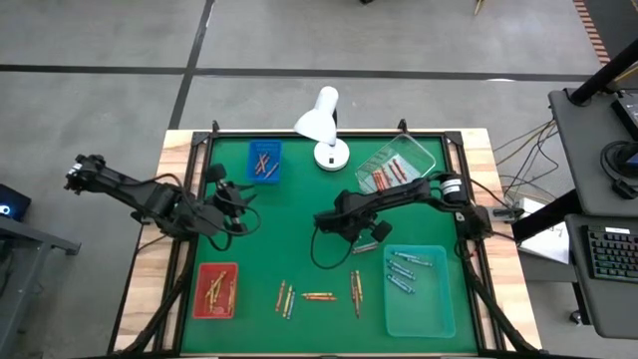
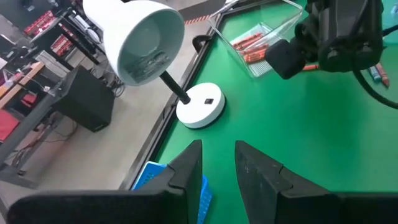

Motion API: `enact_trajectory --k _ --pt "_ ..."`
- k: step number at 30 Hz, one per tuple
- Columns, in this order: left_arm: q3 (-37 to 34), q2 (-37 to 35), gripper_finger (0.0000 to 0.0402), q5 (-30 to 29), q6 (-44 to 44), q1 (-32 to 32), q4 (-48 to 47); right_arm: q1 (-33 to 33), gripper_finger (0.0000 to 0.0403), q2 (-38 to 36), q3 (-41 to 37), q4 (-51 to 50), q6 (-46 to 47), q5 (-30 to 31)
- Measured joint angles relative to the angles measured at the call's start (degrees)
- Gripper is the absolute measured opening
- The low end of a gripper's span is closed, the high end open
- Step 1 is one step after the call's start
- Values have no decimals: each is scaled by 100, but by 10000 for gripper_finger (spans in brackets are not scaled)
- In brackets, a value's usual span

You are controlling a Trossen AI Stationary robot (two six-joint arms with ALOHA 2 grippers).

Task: Sort crayons
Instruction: Put the orange crayon into the transparent bin

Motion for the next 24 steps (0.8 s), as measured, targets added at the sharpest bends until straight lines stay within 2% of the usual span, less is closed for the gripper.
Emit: enact_trajectory --k 5,14,24 --pt "0 -9 78 0 20 0 0 -9 25 -39 0 -20 -213 -1" --pt "0 -6 78 0 4 0 20 -27 110 103 -13 104 -392 11" --pt "-2 -4 78 1 2 0 75 -27 101 259 -13 192 -468 172"
